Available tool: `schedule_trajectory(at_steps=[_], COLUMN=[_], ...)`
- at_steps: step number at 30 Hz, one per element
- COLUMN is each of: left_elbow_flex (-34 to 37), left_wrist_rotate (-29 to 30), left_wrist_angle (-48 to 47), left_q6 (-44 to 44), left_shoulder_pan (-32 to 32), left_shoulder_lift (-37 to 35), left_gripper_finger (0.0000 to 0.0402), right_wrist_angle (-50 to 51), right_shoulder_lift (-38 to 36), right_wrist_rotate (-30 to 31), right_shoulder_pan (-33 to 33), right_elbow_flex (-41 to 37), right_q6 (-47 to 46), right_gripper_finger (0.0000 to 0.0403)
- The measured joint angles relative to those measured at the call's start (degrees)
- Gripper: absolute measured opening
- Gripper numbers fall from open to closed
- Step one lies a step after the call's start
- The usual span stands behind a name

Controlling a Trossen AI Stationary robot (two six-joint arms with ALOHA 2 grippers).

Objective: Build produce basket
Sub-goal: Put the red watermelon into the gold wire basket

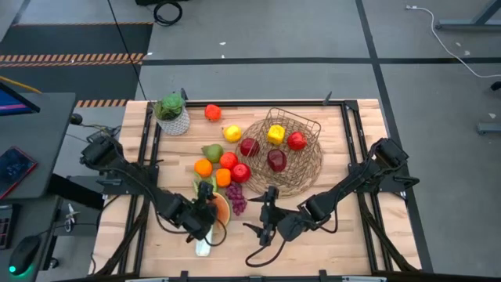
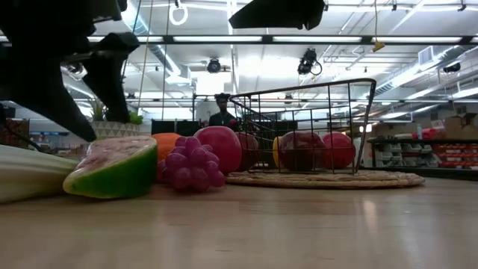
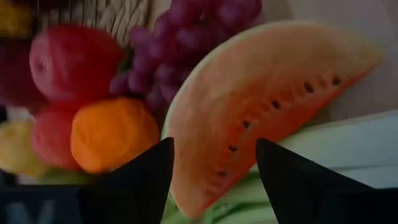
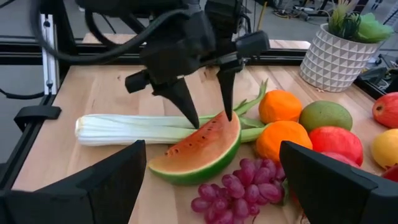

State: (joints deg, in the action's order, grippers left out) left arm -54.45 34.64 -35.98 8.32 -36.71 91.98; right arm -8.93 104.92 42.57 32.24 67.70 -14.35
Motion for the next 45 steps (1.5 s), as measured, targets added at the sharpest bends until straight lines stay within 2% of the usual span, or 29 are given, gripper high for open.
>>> schedule_trajectory(at_steps=[3,8,16,21,24,31,35,45], left_elbow_flex=[-2.66,-6.6,-8.93,-8.95,-8.95,-8.97,-8.99,-8.95], left_wrist_rotate=[1.3,1.27,-4.02,-8.23,-8.09,-8.16,-9.78,-10.55], left_wrist_angle=[-0.14,-1.42,-3.24,-8.88,-10.12,-8.08,-3.48,-4.97], left_q6=[-1.59,-1.62,-1.99,-1.7,-3.97,-7.34,-10.04,-12.53], left_shoulder_pan=[-0.49,-0.08,0.96,4.12,5.58,7.02,6.1,5.14], left_shoulder_lift=[1.76,2.96,2.96,2.95,2.95,5.14,6.72,7.53], left_gripper_finger=[0.0257,0.0314,0.0393,0.0397,0.0397,0.0397,0.0397,0.0396], right_wrist_angle=[0.01,0.19,0.53,0.86,0.97,1.34,1.66,1.73], right_shoulder_lift=[0.0,0.0,0.0,0.0,0.0,0.0,0.0,0.0], right_wrist_rotate=[0.0,0.0,0.02,0.01,0.01,0.01,0.0,0.0], right_shoulder_pan=[0.03,0.01,0.01,0.01,0.01,0.01,0.01,0.01], right_elbow_flex=[0.0,0.0,0.0,0.0,0.0,0.0,0.0,0.0], right_q6=[0.0,0.0,0.0,0.0,0.0,-0.03,-0.29,-0.48], right_gripper_finger=[0.0372,0.0372,0.0372,0.0372,0.0372,0.0372,0.0372,0.0372])
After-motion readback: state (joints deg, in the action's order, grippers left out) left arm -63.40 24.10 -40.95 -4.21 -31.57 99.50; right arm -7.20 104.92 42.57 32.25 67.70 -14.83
